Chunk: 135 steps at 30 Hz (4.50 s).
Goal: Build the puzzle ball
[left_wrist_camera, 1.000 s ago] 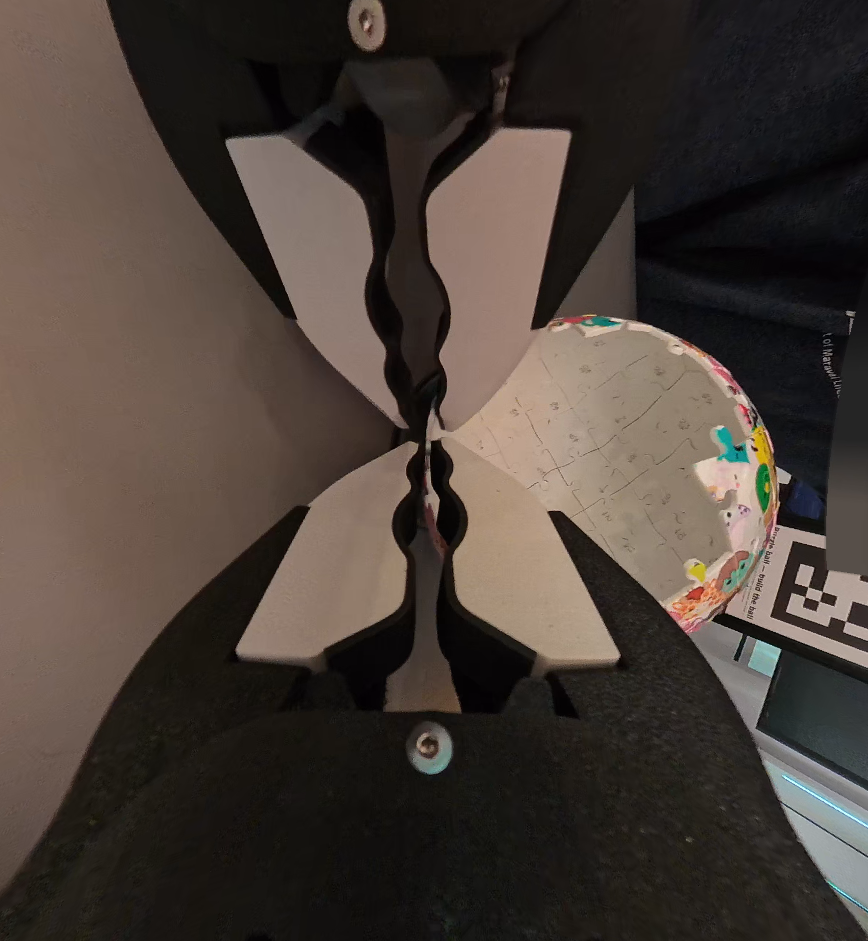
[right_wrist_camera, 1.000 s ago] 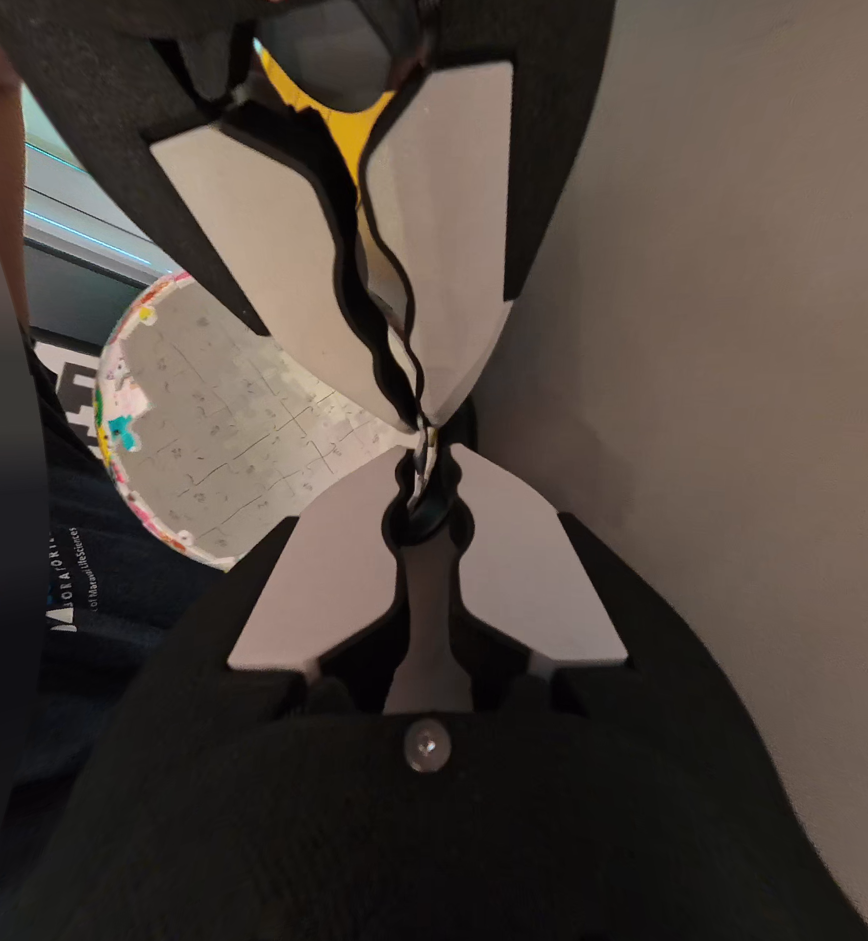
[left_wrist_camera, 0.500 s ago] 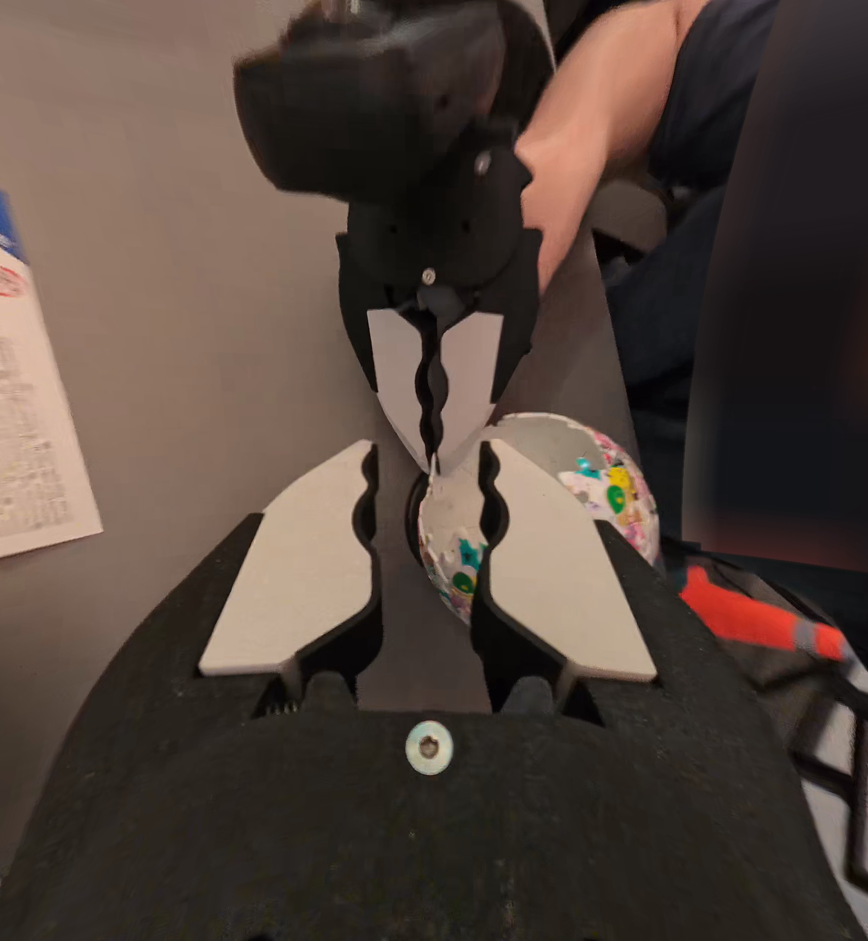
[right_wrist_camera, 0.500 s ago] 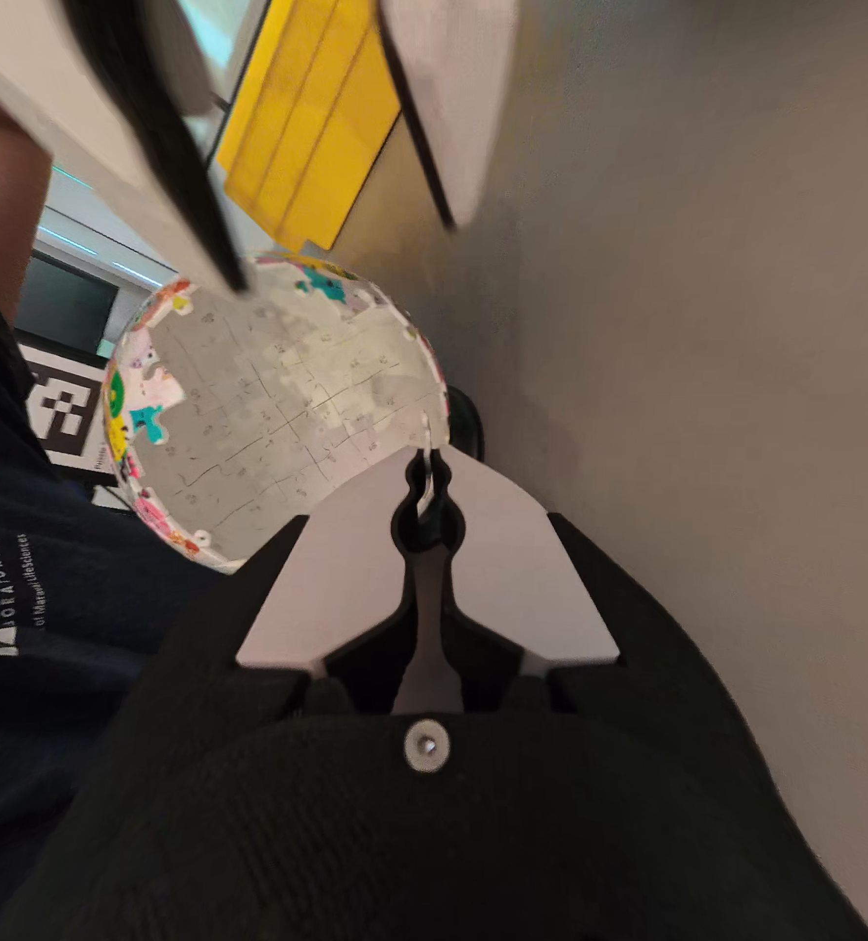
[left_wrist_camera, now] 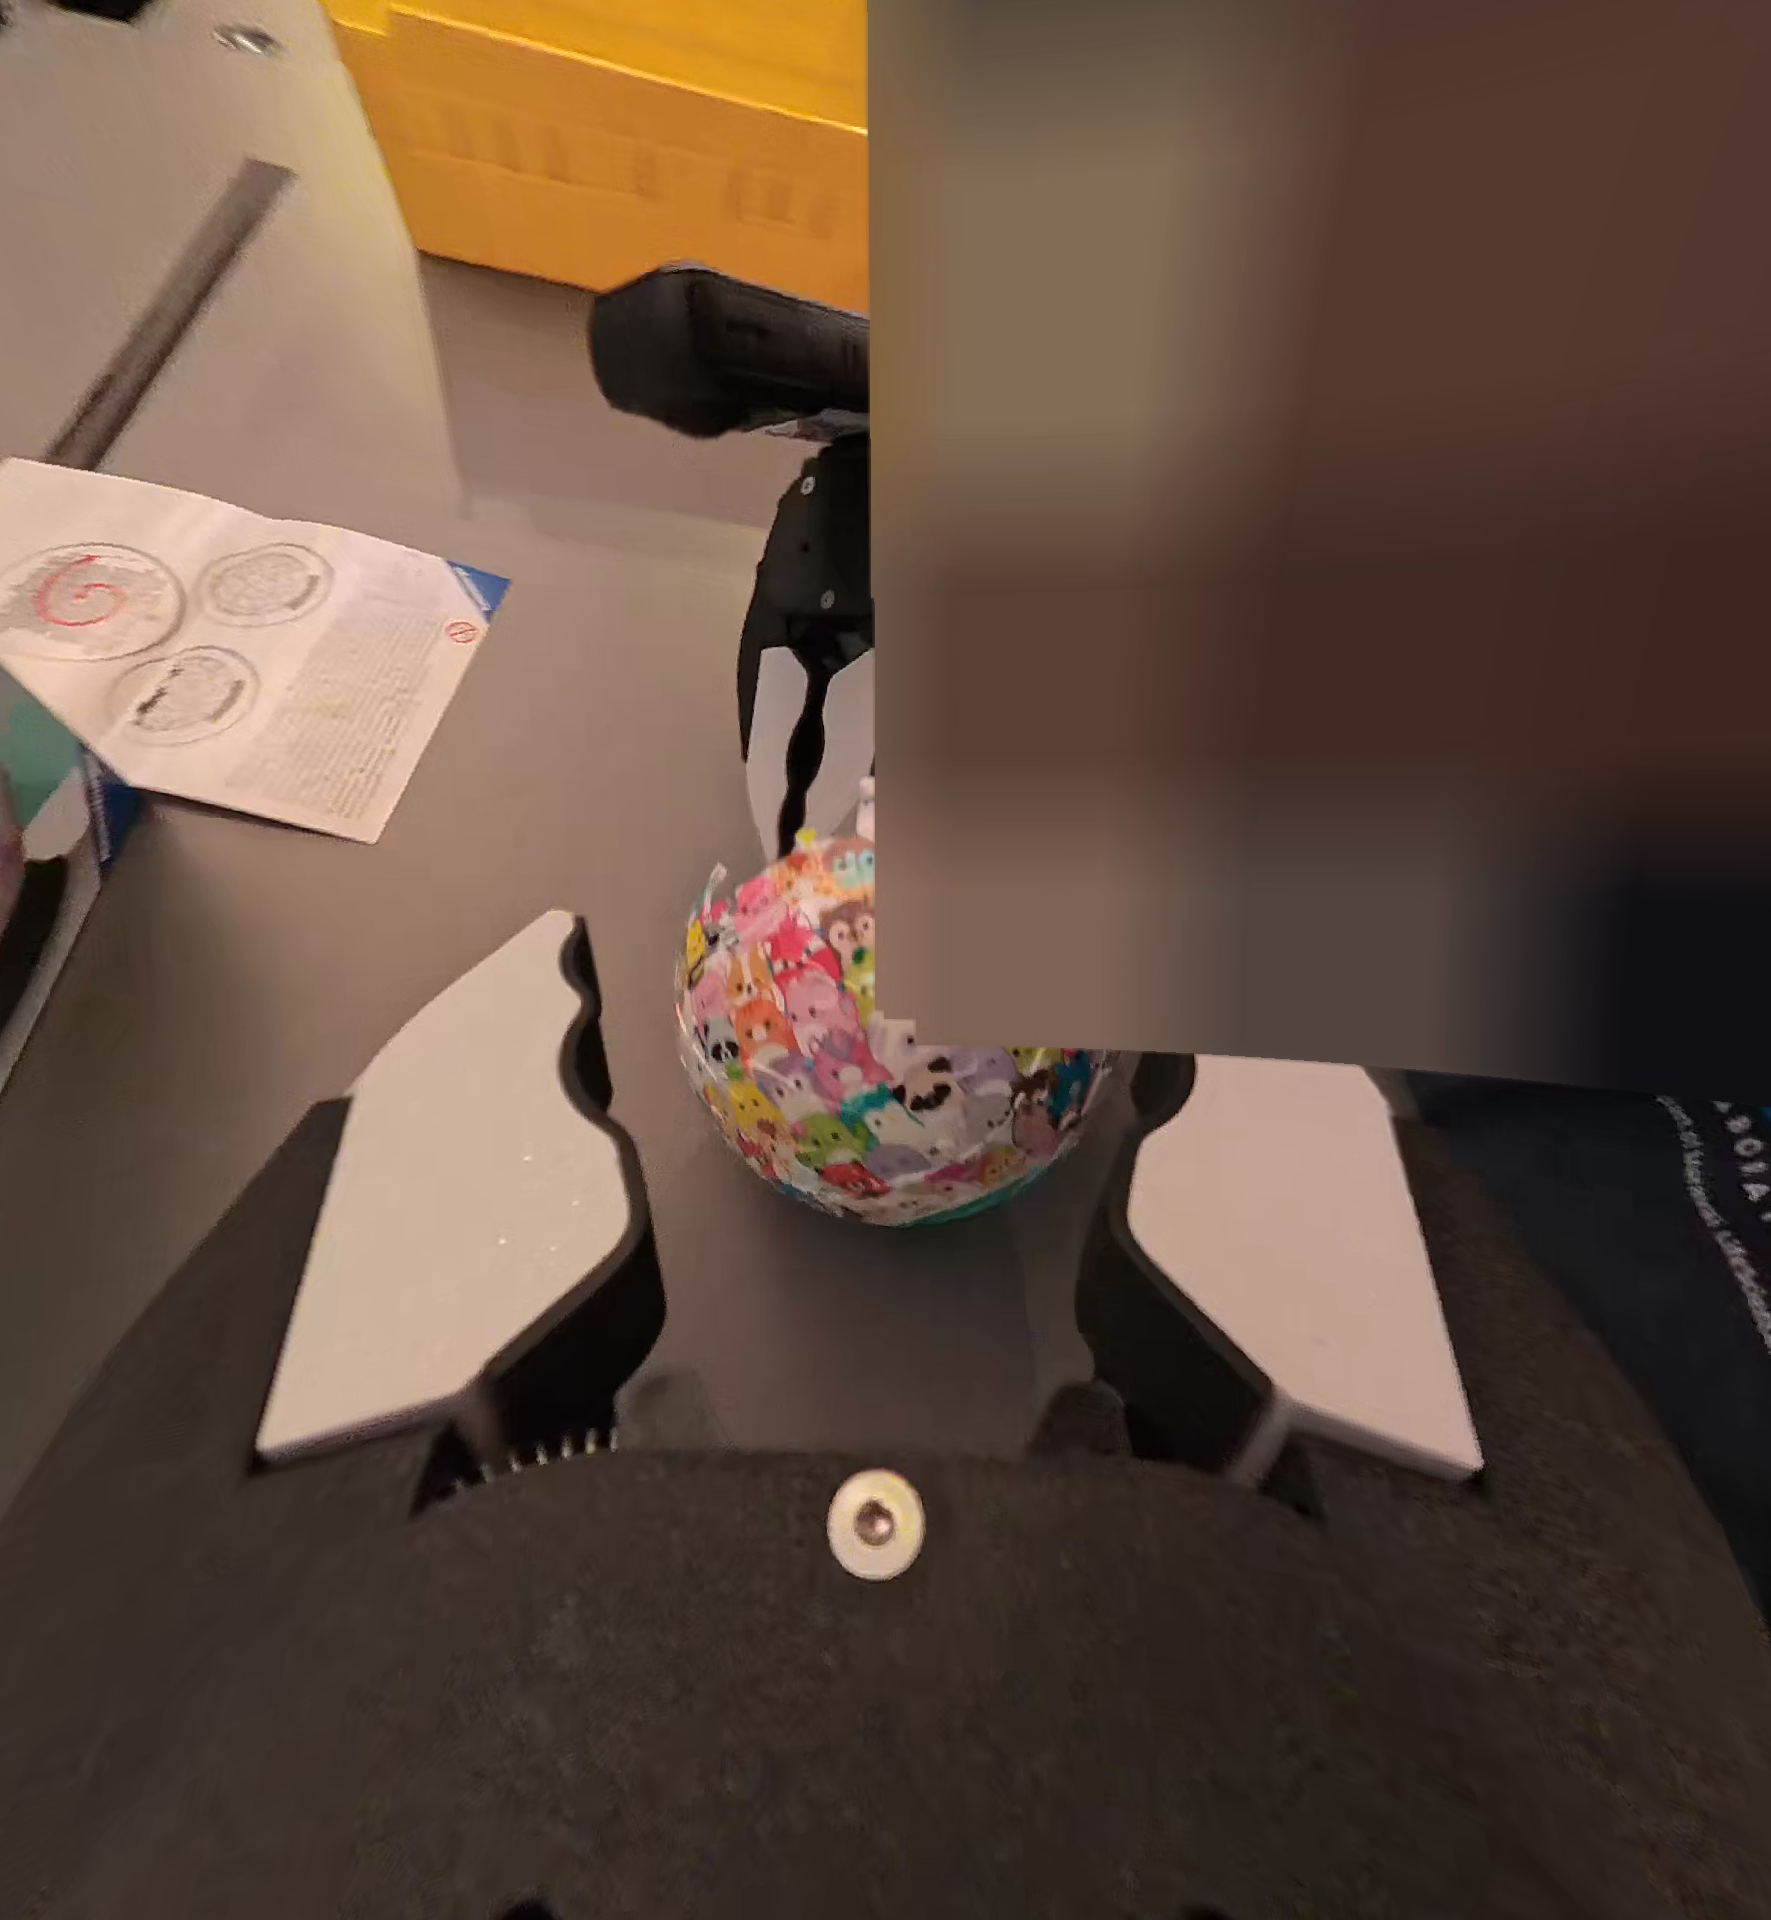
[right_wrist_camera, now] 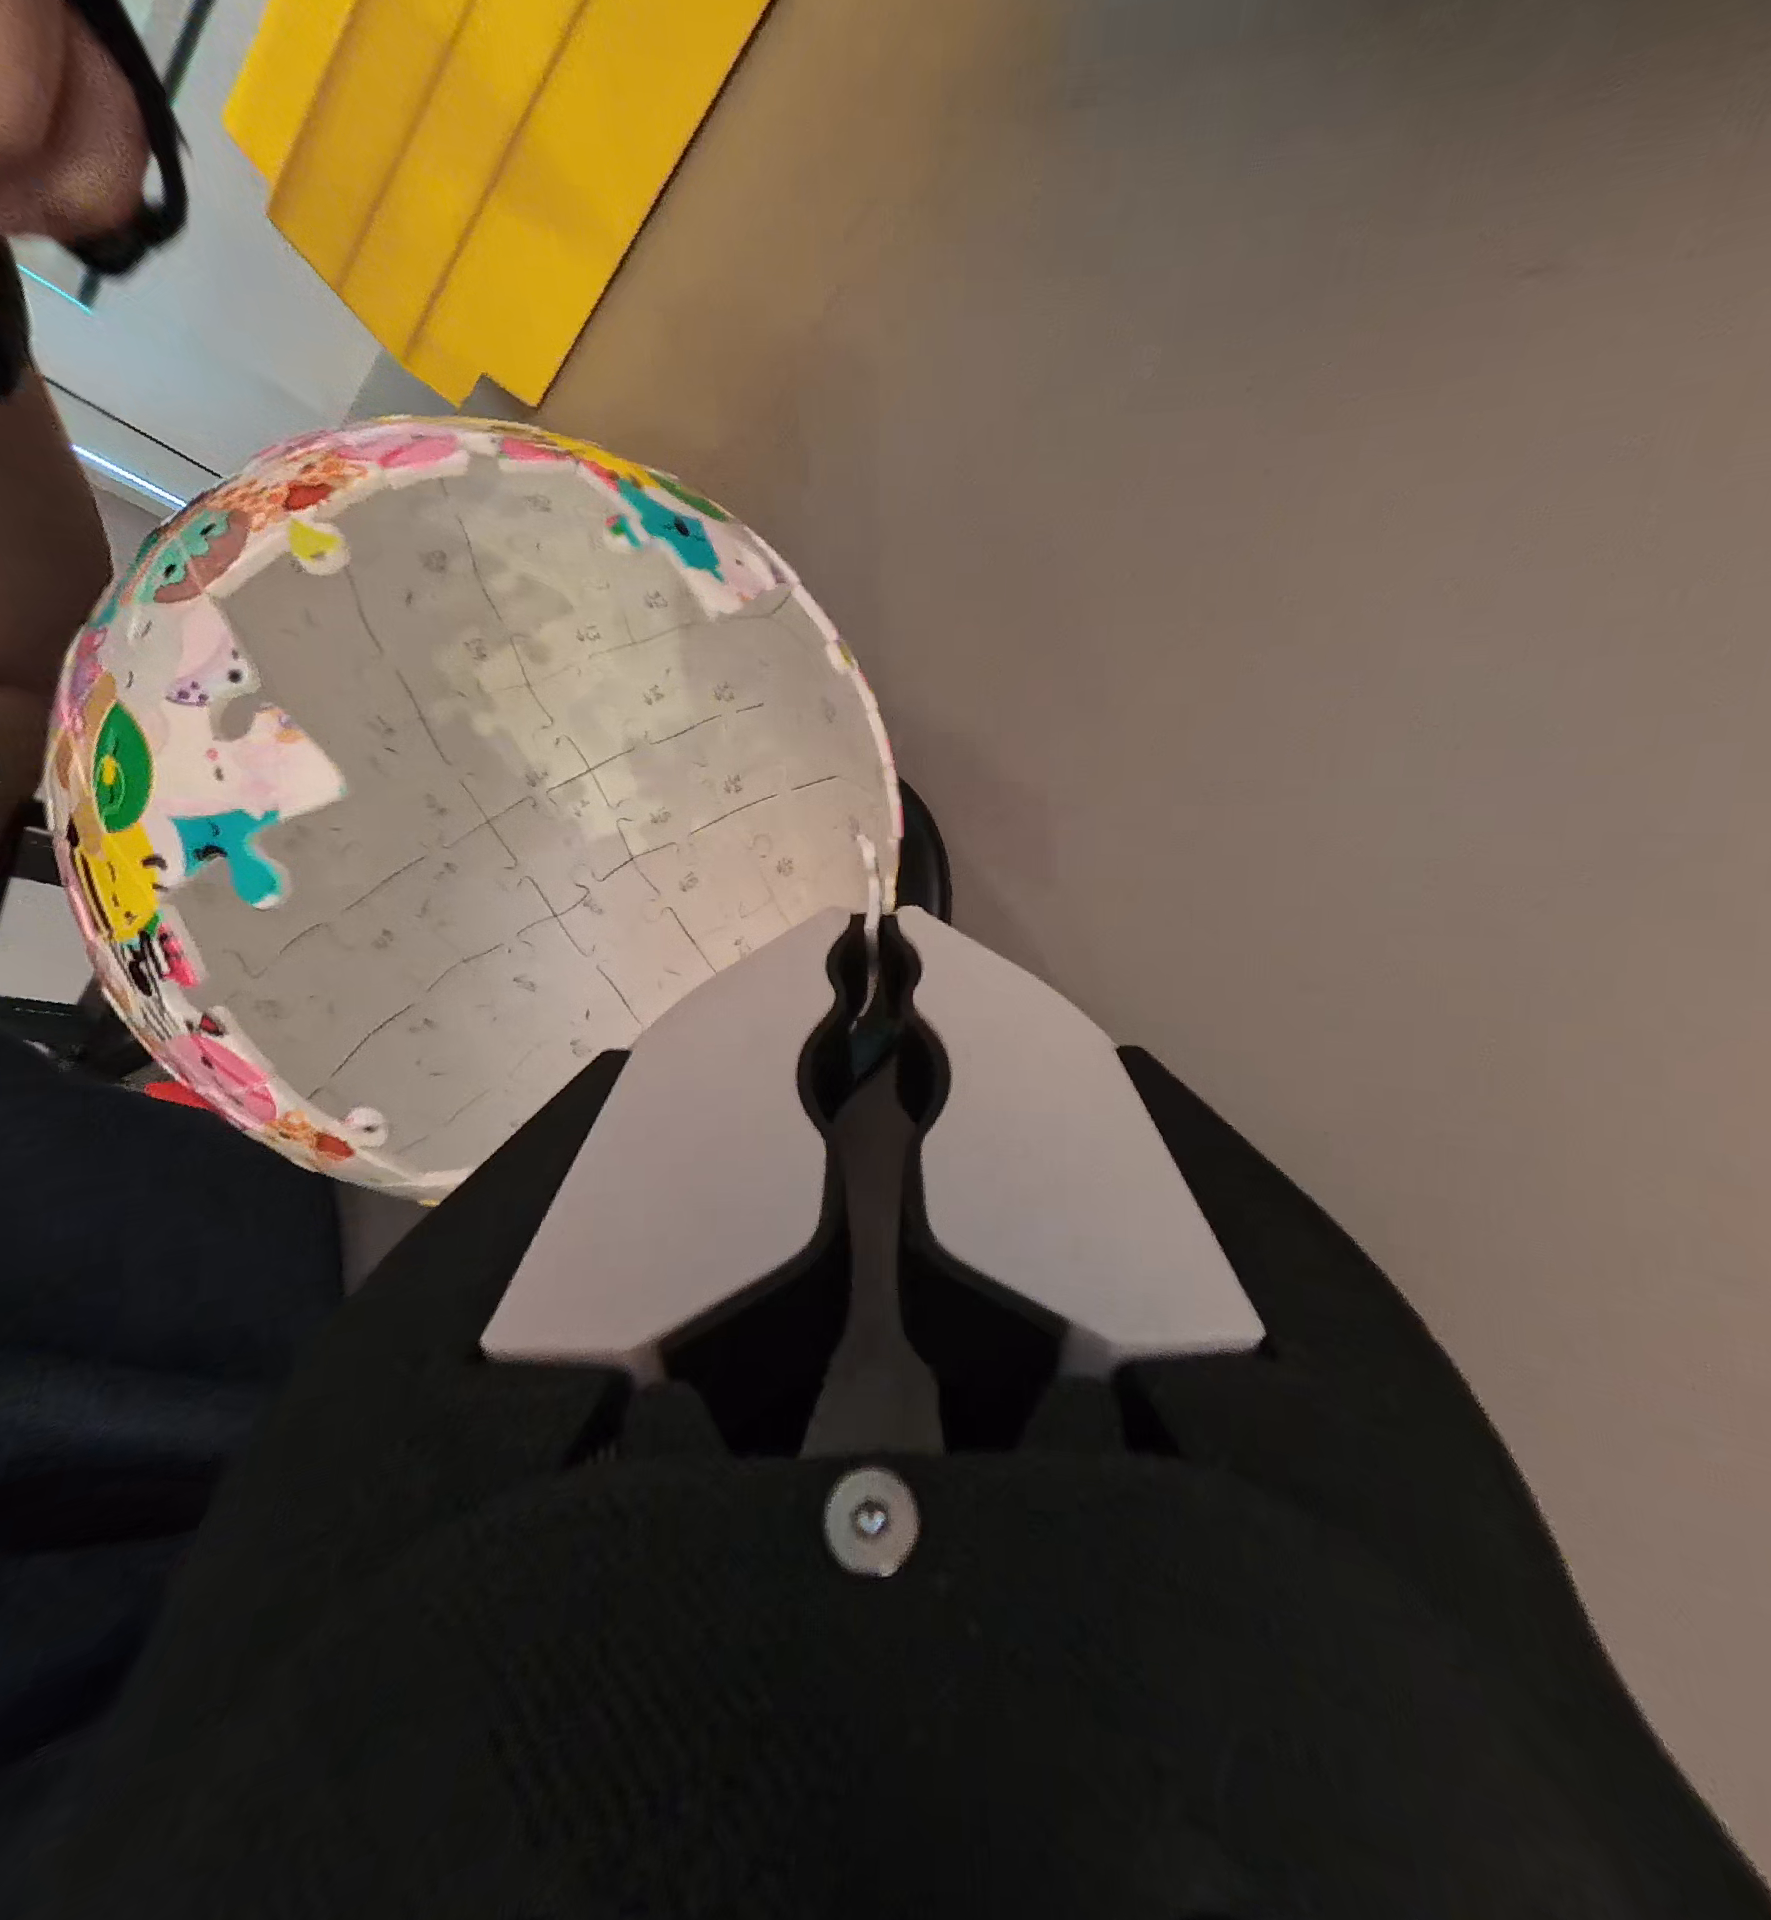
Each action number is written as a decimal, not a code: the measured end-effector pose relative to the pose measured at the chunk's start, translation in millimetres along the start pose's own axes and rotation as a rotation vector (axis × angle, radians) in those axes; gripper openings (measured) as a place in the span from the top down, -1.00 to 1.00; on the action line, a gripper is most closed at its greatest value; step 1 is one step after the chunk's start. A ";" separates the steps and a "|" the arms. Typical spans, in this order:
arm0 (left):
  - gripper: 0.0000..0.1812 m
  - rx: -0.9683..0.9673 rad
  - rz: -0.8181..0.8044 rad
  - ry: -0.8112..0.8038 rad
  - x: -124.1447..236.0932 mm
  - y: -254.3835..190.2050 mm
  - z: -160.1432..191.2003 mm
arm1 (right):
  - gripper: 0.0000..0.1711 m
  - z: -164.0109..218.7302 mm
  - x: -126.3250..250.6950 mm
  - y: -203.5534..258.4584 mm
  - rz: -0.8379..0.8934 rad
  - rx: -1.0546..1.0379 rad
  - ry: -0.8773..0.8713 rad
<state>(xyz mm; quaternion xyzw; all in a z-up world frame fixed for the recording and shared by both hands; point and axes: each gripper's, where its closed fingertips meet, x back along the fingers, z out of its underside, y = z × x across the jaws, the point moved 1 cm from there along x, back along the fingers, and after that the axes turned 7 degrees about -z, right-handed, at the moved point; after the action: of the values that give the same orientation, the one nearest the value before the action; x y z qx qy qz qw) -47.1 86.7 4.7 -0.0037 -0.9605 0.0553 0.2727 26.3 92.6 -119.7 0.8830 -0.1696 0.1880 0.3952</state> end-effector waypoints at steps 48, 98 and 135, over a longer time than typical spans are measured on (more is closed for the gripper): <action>-0.41 -0.062 -0.081 -0.145 -68.4 -10.2 83.1 | 0.97 -4.4 7.4 -7.0 0.000 -0.090 0.006; -0.39 -0.039 -0.132 -0.135 -64.5 -10.3 79.2 | 0.91 -4.4 -10.0 -15.6 -0.087 -0.079 0.094; -0.38 -0.053 -0.120 -0.146 -65.2 -12.2 78.1 | 0.96 -0.1 -19.6 -7.7 -0.123 -0.053 0.170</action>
<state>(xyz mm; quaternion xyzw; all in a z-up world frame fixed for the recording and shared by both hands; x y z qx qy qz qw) -32.3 64.0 -94.0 0.0505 -0.9774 0.0136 0.2048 12.6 100.4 -133.7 0.8619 -0.0856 0.2332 0.4421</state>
